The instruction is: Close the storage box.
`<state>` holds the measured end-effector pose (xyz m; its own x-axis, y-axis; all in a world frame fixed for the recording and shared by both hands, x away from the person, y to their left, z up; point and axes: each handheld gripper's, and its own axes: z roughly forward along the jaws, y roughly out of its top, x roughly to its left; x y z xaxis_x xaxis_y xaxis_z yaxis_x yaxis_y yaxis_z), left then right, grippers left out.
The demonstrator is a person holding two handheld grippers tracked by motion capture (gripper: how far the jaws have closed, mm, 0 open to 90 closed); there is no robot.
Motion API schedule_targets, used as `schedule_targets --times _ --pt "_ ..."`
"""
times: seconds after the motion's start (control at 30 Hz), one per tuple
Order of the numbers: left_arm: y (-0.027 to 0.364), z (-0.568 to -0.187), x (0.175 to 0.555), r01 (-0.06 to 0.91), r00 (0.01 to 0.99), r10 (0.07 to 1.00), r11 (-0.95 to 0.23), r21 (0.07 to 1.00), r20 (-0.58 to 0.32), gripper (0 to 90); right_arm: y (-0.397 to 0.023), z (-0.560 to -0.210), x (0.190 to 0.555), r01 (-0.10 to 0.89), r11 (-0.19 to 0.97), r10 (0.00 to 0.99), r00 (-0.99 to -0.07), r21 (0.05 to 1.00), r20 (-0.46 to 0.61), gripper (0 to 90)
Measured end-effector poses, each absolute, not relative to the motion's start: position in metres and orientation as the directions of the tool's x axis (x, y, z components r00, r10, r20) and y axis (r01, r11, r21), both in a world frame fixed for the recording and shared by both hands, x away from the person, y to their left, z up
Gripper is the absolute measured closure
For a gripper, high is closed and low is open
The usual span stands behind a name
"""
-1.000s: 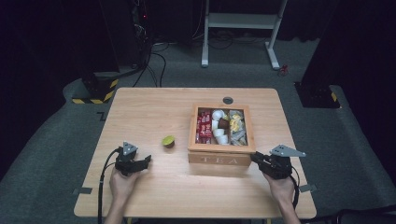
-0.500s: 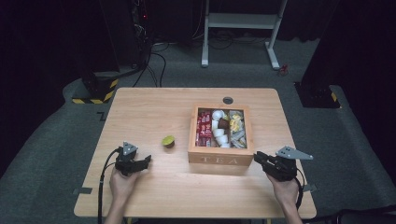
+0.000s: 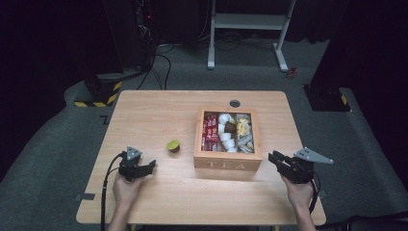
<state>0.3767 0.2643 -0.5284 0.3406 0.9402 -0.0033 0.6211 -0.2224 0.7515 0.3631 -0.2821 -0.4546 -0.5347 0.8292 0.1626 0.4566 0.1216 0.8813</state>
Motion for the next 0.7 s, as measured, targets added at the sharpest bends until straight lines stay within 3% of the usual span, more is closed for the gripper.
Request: schedule_targets --times 0.7 --pt "0.264 -0.528 0.377 0.621 0.348 0.938 -0.232 0.749 0.002 28.4 -0.317 -0.472 0.367 0.484 0.035 0.875 -0.437 0.874 0.207 67.1"
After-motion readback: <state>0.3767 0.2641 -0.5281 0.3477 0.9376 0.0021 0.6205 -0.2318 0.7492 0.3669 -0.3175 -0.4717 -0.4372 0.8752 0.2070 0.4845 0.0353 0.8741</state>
